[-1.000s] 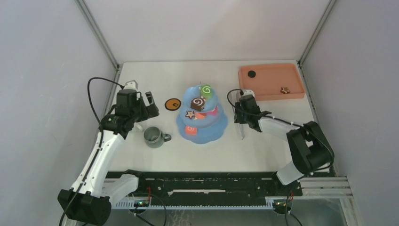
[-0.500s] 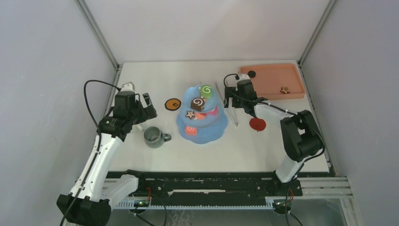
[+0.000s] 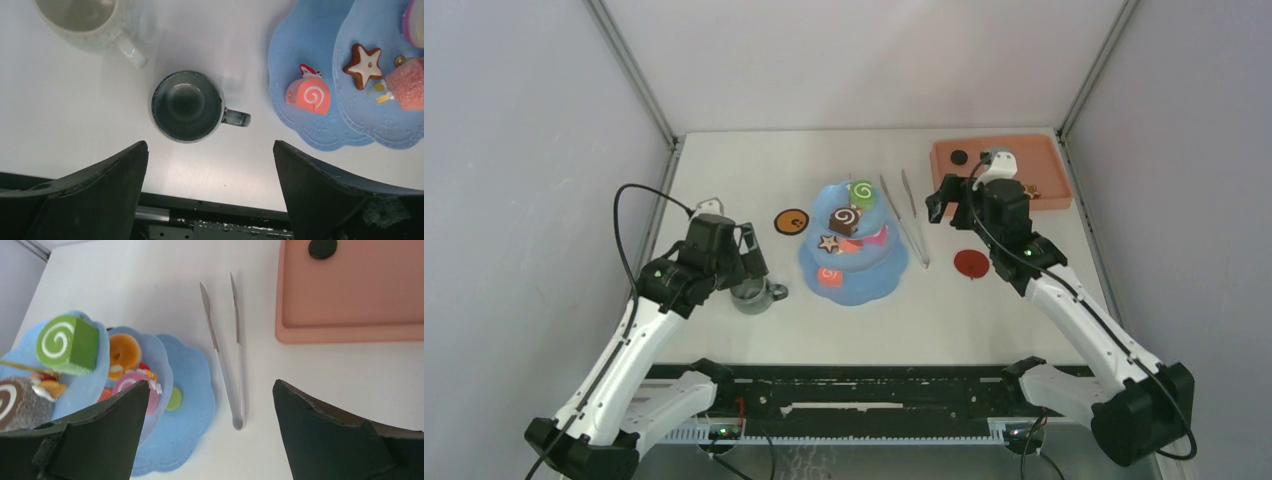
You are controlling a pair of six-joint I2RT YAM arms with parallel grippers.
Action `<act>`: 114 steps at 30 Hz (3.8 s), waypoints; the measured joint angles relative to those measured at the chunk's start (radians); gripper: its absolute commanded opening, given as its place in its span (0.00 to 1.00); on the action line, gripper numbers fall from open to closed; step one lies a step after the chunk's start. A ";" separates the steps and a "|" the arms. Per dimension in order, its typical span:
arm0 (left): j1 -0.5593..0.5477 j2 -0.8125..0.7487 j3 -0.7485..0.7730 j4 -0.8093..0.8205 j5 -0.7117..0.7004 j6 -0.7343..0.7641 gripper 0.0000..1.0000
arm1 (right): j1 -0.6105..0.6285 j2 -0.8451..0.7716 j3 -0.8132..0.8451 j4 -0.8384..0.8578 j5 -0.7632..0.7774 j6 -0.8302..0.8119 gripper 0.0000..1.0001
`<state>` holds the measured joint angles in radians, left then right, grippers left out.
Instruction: Serve the afternoon tea
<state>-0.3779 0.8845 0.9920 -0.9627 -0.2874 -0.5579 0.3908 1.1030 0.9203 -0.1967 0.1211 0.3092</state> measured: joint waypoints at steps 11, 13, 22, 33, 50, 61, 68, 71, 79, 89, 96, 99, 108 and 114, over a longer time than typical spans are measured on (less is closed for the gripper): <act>0.150 0.019 -0.087 -0.011 -0.170 -0.222 0.84 | 0.078 -0.102 -0.061 -0.203 -0.003 0.042 1.00; 0.213 0.044 -0.093 0.021 -0.175 -0.222 0.82 | 0.082 -0.112 -0.061 -0.205 -0.003 0.042 1.00; 0.263 0.299 -0.093 0.183 -0.193 -0.246 0.71 | 0.081 -0.106 -0.061 -0.203 -0.034 0.038 1.00; 0.298 0.497 -0.093 0.275 -0.203 -0.283 0.46 | 0.068 -0.108 -0.061 -0.198 -0.063 0.038 1.00; 0.339 0.557 -0.094 0.332 -0.163 -0.224 0.00 | 0.043 -0.112 -0.061 -0.198 -0.079 0.041 1.00; 0.226 0.481 0.002 0.351 -0.063 0.079 0.00 | 0.036 -0.114 -0.061 -0.201 -0.078 0.045 1.00; 0.148 0.512 0.045 0.490 0.088 0.225 0.00 | 0.036 -0.117 -0.061 -0.212 -0.074 0.055 1.00; 0.134 0.576 0.087 0.513 0.135 0.264 0.00 | 0.035 -0.131 -0.063 -0.225 -0.070 0.056 1.00; 0.087 0.734 0.158 0.557 0.163 0.306 0.00 | 0.026 -0.160 -0.071 -0.236 -0.057 0.056 1.00; 0.071 0.801 0.195 0.536 0.163 0.306 0.00 | 0.007 -0.179 -0.076 -0.275 -0.040 0.056 1.00; 0.068 0.838 0.201 0.535 0.163 0.304 0.00 | 0.003 -0.179 -0.076 -0.279 -0.040 0.056 1.00; 0.067 0.852 0.202 0.536 0.159 0.303 0.00 | 0.002 -0.179 -0.076 -0.280 -0.040 0.056 1.00; 0.066 0.871 0.221 0.537 0.148 0.296 0.00 | 0.001 -0.179 -0.076 -0.280 -0.040 0.056 1.00; 0.066 0.898 0.249 0.540 0.133 0.282 0.16 | 0.001 -0.180 -0.076 -0.280 -0.040 0.056 1.00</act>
<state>-0.3119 1.7828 1.2407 -0.4229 -0.1547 -0.2764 0.3920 0.9234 0.8440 -0.4763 0.0807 0.3653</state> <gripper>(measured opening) 0.224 0.999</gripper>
